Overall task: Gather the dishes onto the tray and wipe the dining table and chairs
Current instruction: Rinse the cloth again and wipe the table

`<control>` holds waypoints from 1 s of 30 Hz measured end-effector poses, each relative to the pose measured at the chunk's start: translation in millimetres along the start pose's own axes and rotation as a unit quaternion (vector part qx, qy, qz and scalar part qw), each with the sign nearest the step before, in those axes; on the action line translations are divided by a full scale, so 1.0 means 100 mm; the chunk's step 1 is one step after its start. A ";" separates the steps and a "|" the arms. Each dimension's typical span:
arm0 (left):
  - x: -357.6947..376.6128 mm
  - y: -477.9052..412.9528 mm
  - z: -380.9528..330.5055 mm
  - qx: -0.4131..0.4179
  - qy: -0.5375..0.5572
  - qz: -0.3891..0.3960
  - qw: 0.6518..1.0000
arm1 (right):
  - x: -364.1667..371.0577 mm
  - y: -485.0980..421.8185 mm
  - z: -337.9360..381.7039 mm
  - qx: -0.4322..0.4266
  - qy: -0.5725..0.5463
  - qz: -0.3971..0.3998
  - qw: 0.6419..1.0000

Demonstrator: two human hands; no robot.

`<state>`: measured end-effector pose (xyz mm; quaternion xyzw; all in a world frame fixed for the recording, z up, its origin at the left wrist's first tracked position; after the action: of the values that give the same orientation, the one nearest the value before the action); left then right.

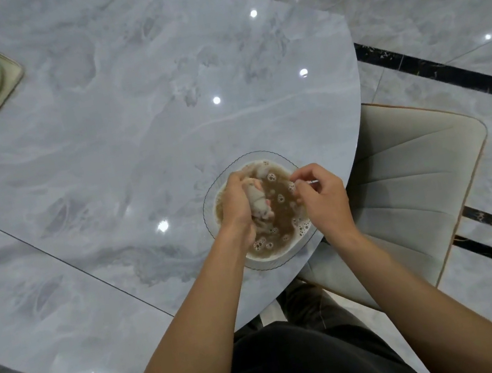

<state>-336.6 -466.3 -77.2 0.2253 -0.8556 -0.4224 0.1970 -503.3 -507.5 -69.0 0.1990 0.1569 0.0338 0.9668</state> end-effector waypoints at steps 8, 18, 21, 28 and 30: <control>-0.11 0.10 -0.12 0.102 -0.167 0.047 0.980 | 0.38 0.02 -0.02 0.045 -0.003 0.117 0.992; -0.08 0.30 -0.39 0.257 -0.336 0.093 0.901 | 0.69 0.20 -0.03 0.201 -0.236 0.222 0.925; -0.39 0.33 -0.52 0.259 -0.266 0.046 0.927 | 0.79 0.27 -0.07 0.270 -0.312 0.254 0.875; -1.09 0.26 -0.53 0.237 -0.121 -0.087 0.960 | 0.91 0.29 -0.01 0.309 -0.391 0.242 0.833; -1.21 0.26 -0.47 0.229 -0.092 -0.107 0.963 | 0.92 0.28 0.02 0.306 -0.380 0.244 0.838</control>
<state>-217.9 -415.2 -47.2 0.3154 -0.9147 -0.2524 0.0143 -415.3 -471.0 -82.9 0.5137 -0.2745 0.1404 0.8006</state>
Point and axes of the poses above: each hand's wrist, its own y-axis away from the middle knuckle, its own x-axis out of the palm, z = x × y, the point moved 9 cm from there along -y, towards the middle knuckle, and after that the axes turned 3 degrees about y, right-handed, at the moved point
